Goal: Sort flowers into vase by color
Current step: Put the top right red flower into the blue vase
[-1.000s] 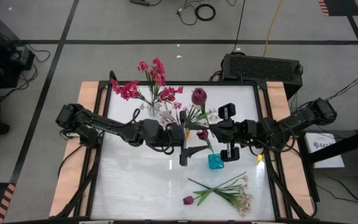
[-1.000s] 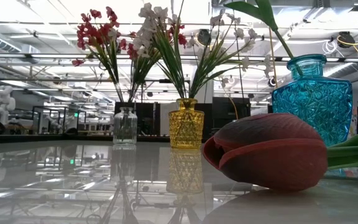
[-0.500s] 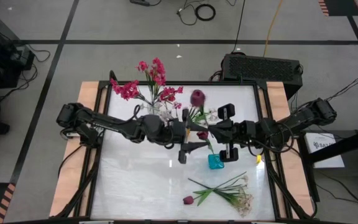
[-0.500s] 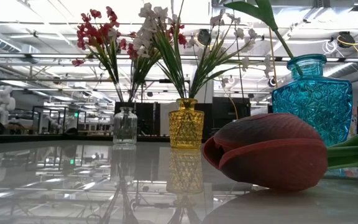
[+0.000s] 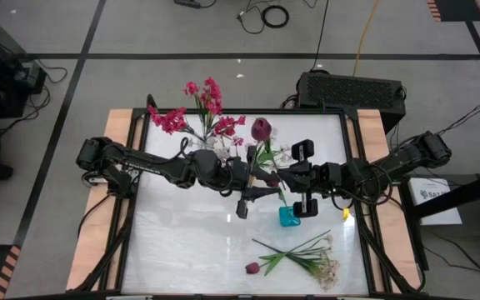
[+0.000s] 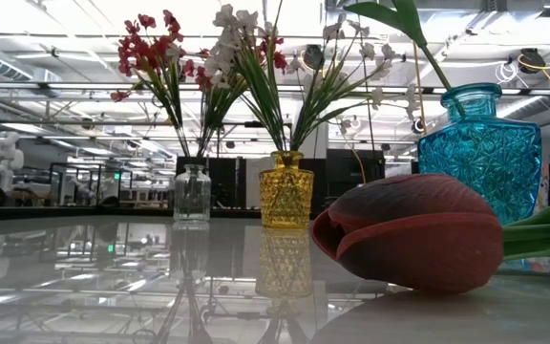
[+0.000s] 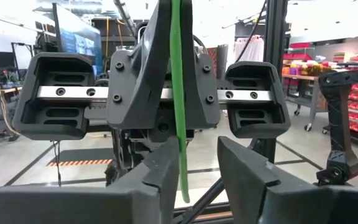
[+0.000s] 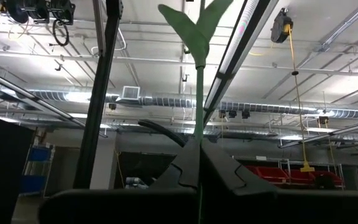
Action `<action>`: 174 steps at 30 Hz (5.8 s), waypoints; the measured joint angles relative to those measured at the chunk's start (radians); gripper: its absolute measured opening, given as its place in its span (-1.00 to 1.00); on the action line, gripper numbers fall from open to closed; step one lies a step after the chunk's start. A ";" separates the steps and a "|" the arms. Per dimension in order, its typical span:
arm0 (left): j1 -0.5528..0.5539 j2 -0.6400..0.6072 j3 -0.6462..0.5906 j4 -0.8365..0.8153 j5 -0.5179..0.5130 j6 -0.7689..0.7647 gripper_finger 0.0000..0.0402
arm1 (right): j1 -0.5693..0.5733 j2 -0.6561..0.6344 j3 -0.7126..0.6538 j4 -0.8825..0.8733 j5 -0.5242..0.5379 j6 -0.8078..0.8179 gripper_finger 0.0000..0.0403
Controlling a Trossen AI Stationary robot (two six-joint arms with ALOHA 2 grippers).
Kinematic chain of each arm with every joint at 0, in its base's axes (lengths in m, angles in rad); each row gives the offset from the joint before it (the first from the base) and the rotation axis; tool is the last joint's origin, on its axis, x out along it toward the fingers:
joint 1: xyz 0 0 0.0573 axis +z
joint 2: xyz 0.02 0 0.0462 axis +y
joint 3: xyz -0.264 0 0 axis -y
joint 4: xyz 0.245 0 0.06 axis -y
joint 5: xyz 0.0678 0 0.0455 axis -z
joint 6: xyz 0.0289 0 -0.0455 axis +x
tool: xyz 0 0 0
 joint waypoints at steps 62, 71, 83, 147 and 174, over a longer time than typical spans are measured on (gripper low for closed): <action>-0.114 -0.228 -0.002 -0.787 -0.017 -0.131 -0.99 | 0.076 -0.227 0.053 -0.600 0.106 0.172 0.13; -0.187 -0.228 -0.002 -0.878 -0.185 -0.178 -1.00 | 0.076 -0.025 0.282 -0.824 0.106 0.147 0.21; -0.215 -0.228 -0.002 -0.923 -0.274 -0.184 -1.00 | 0.076 0.033 0.341 -0.844 0.112 0.112 -0.19; -0.528 -0.028 -0.337 -0.467 -0.569 -0.311 0.24 | 0.423 -0.510 -0.034 -1.467 0.604 0.686 -0.98; -0.522 0.059 -0.337 -0.311 -0.584 -0.339 0.24 | 0.423 -0.358 -0.043 -1.482 0.684 0.838 -0.98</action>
